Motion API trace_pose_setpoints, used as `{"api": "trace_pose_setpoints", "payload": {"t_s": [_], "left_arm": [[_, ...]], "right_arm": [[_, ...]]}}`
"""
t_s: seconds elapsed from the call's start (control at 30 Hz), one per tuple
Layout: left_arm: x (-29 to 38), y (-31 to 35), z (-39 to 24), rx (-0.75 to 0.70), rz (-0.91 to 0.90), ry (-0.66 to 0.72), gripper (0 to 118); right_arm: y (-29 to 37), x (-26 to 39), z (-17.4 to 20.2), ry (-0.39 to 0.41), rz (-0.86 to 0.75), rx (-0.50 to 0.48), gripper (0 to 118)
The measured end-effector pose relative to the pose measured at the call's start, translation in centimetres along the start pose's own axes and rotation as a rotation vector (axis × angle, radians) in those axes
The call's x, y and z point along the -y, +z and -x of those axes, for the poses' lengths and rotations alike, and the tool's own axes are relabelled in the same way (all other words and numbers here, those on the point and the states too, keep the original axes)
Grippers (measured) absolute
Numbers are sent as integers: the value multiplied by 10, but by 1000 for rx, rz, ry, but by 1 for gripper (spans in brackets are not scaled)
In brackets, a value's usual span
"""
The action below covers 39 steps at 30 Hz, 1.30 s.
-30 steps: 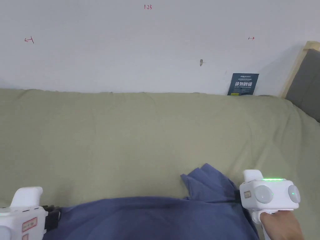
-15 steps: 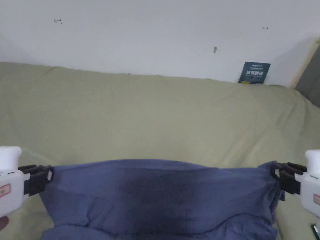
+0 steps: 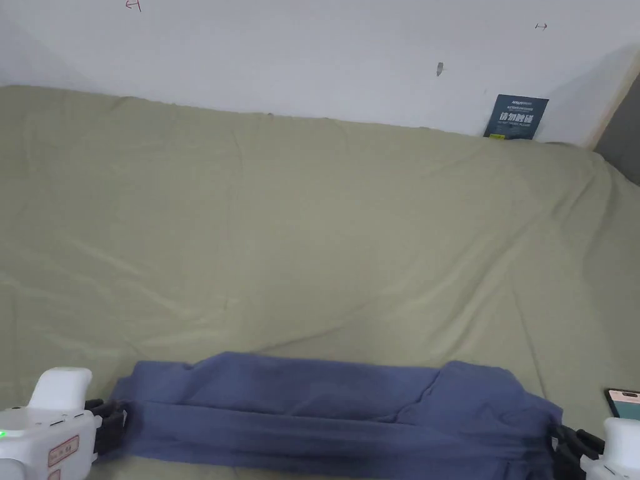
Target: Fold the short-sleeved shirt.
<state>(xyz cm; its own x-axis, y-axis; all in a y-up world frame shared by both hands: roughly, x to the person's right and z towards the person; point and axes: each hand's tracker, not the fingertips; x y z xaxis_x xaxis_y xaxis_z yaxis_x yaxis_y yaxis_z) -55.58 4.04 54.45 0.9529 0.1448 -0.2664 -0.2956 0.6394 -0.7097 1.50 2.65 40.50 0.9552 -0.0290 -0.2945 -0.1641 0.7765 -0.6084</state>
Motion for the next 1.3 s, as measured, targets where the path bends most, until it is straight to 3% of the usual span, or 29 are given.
{"api": "trace_pose_setpoints", "payload": {"t_s": [0.03,0.07,0.1,0.13,0.2,0.3,0.43,0.47,0.5,0.53,0.57,0.6,0.63,0.7,0.83,0.93,0.97,1.03,1.07,1.23,1.3], "left_arm": [[-2,11,-1,-1,-49,0,9],[-4,25,-2,0,-99,-4,38],[-5,43,-7,1,-154,-18,77],[-3,66,-14,-4,-292,-73,102],[0,112,-24,-28,-535,-153,106],[0,160,-51,-76,-714,-214,107],[5,181,-70,-143,-794,-195,107],[4,183,-70,-119,-778,-185,105],[4,184,-68,-65,-750,-161,98],[4,183,-67,-29,-728,-144,77],[3,179,-65,-39,-714,-144,29],[1,175,-66,-77,-685,-143,0],[-1,171,-64,-97,-652,-157,0],[-3,170,-53,6,-637,-119,0],[-16,156,-22,42,-545,2,0],[-25,122,39,284,-372,202,9],[-26,107,57,316,-306,264,27],[-23,70,95,433,-154,343,106],[-18,58,109,486,-138,380,118],[4,-13,159,676,66,622,117],[8,-44,162,748,111,613,117]], "right_arm": [[8,-7,1,18,-44,29,14],[21,-16,8,39,-61,56,60],[32,-24,10,50,-71,43,104],[55,-29,14,48,-190,14,118],[87,-42,24,41,-312,0,117],[137,-53,47,67,-512,-32,117],[162,-64,80,96,-580,-39,116],[163,-66,87,103,-590,-80,109],[164,-63,92,104,-595,-83,96],[164,-60,99,112,-601,-69,70],[163,-57,104,142,-601,-38,20],[161,-56,108,165,-587,-11,1],[160,-54,110,167,-593,-7,1],[158,-55,108,152,-567,-72,1],[160,-56,106,158,-572,-51,1],[160,-58,104,145,-564,-51,1],[159,-59,103,139,-553,-51,1],[155,-56,98,119,-540,-55,1],[155,-55,98,114,-533,-52,1],[151,-60,112,99,-493,-40,1],[149,-64,118,76,-474,-43,1]]}}
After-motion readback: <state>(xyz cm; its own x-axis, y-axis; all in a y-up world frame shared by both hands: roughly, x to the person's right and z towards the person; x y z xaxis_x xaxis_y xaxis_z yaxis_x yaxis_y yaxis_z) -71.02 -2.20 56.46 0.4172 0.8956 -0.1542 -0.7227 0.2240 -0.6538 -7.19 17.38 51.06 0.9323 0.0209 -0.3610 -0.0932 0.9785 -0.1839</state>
